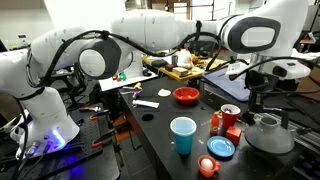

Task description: Move the grey kettle to the right

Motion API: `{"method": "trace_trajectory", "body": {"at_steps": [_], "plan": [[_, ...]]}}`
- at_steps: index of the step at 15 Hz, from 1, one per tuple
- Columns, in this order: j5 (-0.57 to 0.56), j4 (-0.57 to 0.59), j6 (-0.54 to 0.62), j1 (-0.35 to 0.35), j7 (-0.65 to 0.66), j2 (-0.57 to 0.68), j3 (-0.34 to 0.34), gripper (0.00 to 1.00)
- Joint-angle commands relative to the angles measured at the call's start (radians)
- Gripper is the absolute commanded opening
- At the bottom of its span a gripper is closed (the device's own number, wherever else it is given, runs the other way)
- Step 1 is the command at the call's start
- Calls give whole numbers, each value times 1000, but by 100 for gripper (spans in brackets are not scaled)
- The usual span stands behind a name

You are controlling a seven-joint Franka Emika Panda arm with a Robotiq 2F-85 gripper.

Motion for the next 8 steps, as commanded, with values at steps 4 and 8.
{"method": "trace_trajectory", "body": {"at_steps": [4, 8], "plan": [[-6, -28, 12, 0, -9, -15, 1, 73], [-6, -17, 17, -2, -11, -14, 3, 100]]}}
